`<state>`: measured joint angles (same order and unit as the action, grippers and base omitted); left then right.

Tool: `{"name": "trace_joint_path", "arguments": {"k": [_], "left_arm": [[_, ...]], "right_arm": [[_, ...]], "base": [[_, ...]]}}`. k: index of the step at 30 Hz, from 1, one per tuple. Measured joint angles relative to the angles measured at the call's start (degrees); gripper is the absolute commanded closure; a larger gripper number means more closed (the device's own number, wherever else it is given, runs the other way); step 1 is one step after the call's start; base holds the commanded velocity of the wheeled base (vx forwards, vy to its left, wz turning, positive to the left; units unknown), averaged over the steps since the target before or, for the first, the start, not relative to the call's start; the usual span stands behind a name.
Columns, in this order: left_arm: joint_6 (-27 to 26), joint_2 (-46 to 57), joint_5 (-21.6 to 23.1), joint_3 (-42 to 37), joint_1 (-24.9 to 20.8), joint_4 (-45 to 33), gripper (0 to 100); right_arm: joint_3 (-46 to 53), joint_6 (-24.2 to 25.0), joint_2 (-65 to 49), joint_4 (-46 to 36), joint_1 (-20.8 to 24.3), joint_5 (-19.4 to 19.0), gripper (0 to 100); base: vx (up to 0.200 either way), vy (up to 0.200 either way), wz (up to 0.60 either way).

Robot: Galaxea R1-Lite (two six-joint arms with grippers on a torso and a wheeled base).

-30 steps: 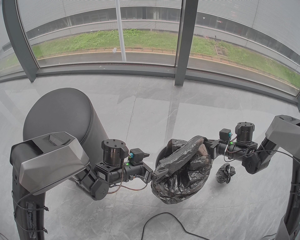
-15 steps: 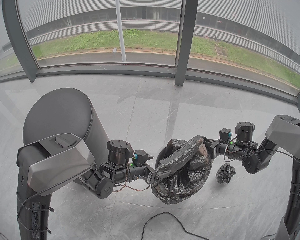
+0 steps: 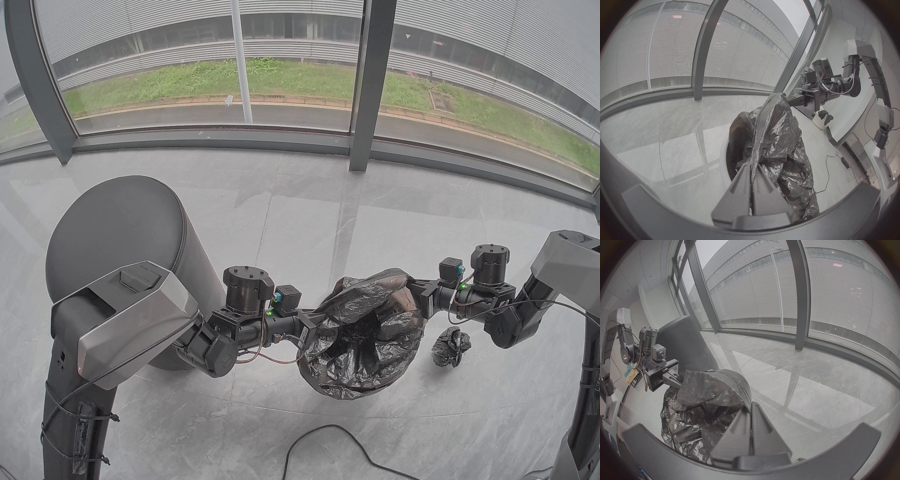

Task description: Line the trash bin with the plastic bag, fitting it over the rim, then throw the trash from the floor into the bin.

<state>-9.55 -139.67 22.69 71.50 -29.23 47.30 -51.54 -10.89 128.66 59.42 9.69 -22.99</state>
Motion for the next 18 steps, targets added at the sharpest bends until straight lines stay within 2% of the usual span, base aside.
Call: {"name": "trace_joint_path", "arguments": {"k": [7,18], "left_arm": [[0.0,-2.1,-0.5,5.8,1.7,-0.5,100],[-0.1,-5.2,-0.7,15.7,3.2,-6.5,100]], "right_arm": [[-0.4,0.0,0.9,0.0,-0.2,0.0,100],[-2.8,-0.1,3.4,-0.1,-1.0,0.0,100]], "base": [[0.0,0.0,0.0],[0.0,0.0,0.0]]}}
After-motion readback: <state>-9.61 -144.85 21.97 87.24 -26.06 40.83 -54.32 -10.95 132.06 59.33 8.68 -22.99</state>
